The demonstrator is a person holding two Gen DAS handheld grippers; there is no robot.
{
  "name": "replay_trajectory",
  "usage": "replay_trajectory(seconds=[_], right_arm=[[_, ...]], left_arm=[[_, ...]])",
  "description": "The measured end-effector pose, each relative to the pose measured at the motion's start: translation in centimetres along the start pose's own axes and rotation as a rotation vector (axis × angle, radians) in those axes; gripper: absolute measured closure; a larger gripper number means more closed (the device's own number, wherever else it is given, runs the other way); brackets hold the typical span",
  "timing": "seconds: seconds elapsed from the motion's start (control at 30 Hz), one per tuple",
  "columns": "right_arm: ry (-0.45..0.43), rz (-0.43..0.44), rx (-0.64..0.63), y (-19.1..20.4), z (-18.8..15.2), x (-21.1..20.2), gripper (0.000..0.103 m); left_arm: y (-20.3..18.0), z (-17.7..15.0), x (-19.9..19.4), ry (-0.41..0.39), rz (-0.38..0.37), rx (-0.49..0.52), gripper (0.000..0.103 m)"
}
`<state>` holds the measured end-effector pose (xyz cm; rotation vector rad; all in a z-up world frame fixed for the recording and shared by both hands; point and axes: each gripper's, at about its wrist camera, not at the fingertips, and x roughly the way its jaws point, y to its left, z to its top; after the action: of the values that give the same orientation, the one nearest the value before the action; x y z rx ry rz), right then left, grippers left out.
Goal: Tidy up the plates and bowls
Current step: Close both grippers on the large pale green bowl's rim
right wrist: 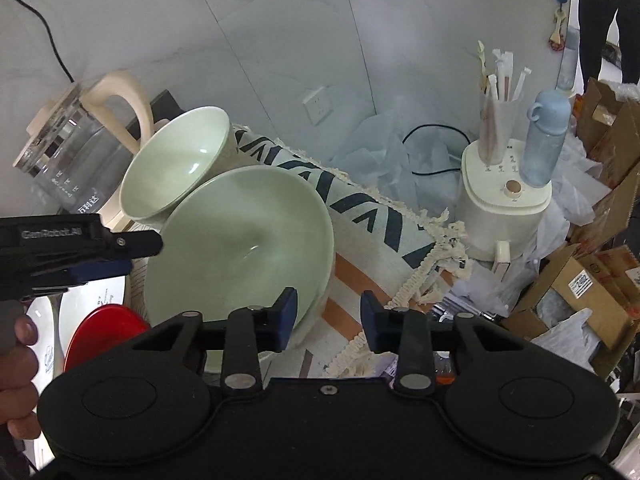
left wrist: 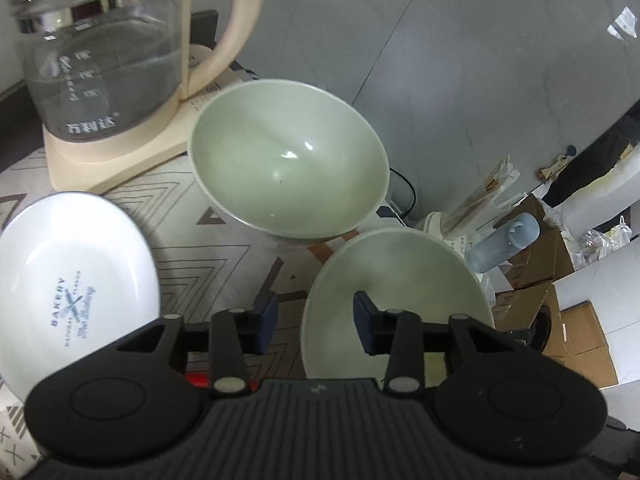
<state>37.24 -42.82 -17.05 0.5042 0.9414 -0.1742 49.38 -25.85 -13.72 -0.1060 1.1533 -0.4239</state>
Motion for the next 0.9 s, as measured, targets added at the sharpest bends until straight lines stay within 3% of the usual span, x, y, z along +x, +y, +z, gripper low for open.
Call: replay_trajectory(seconds=[0.23,0.33,0.5,0.9], right_arm=[[0.018,-0.021,-0.006,0.2,0.1,1.9,0.071],[0.023,0.016,-0.014,0.3,0.0,2.4,0.086],[0.019,0.019,-0.026,0.4,0.2,1.9,0.087],[-0.089,0.077,-0.151,1.5,2.3,-3.5,0.088]], left_arm=[[-0.6,0.1,2.0,0.029,0.015,0.012,0.086],[-0.8,0.1,1.7,0.026,0.027,0.005,0.087],[-1.0,-0.2,0.0,-0.004,0.028,-0.006,0.087],[-1.8,-2.2,-6.5,-0.135,0.045,-0.084,0.087]])
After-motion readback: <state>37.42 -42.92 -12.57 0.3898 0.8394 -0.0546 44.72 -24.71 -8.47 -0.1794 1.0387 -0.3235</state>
